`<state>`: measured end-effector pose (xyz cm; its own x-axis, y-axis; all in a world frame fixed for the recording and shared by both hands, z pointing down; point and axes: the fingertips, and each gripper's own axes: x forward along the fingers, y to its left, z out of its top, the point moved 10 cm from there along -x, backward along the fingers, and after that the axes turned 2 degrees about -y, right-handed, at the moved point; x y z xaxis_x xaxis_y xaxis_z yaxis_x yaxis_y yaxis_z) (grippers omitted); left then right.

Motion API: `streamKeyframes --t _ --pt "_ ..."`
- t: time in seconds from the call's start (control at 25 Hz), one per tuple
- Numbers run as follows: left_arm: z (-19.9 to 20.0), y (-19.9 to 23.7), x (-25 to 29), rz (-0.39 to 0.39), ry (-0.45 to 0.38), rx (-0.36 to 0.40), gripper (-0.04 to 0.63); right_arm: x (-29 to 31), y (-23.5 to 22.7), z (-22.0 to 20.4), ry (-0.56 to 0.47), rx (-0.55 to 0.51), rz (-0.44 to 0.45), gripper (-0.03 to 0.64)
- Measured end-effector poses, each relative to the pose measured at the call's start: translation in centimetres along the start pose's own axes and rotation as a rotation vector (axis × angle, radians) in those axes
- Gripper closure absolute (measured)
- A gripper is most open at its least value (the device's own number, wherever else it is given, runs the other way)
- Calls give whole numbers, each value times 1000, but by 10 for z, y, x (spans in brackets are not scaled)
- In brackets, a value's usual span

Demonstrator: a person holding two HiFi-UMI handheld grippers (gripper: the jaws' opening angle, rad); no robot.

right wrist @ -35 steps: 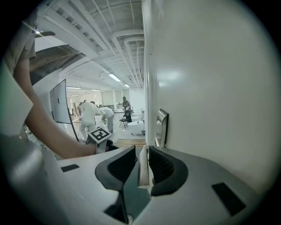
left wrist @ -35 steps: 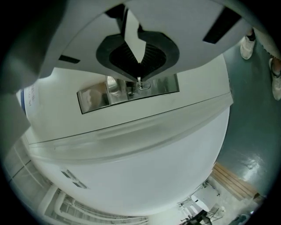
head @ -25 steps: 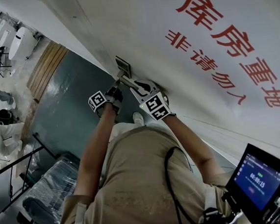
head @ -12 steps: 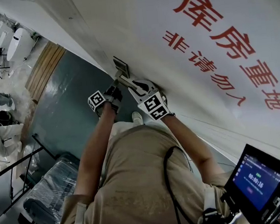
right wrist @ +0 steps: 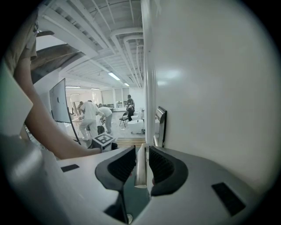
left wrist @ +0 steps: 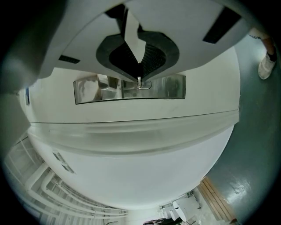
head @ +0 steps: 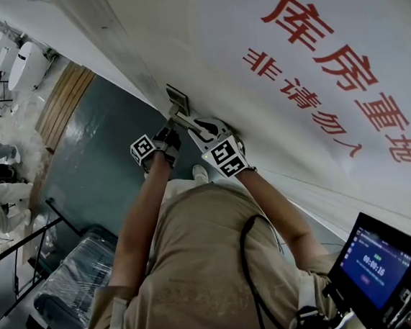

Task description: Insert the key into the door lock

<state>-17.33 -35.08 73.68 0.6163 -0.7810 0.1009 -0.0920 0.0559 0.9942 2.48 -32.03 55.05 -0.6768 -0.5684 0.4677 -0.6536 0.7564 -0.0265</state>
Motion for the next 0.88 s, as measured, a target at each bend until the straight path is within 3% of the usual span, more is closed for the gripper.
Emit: streamKeyframes --t 0.6,0.88 --pt "-1 2 2 -15 -12 -16 561 2 0 1 6 -3 -5 512" --pt "5 2 3 3 14 32 561 4 2 0 7 -5 -2 512"
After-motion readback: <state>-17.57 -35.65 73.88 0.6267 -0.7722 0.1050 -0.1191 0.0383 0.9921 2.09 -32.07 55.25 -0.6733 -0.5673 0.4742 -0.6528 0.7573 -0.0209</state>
